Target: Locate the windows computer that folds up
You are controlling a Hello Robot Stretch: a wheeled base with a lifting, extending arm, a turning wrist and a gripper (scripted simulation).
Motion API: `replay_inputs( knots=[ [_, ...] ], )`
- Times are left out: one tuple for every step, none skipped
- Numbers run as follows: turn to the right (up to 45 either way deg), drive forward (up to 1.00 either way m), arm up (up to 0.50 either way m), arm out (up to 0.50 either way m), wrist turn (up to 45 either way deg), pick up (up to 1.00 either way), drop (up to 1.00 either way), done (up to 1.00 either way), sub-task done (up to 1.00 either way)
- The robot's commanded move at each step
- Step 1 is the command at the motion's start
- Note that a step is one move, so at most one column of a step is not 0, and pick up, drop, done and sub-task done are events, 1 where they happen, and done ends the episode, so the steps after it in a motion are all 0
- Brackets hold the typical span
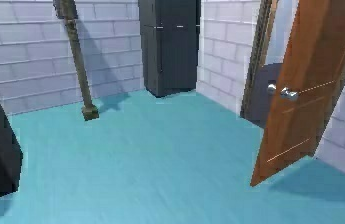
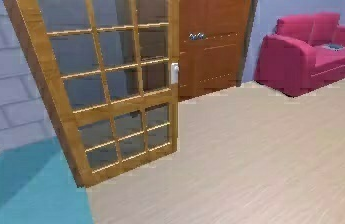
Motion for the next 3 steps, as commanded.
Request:
replay_inputs(
  knots=[
    [45.0,0.0,0.0,0.0,0.0,0.0,0.0,0.0,0.0],
    [15.0,0.0,0.0,0.0,0.0,0.0,0.0,0.0,0.0],
    [0.0,0.15,0.0,0.0,0.0,0.0,0.0,0.0,0.0]
  ],
)
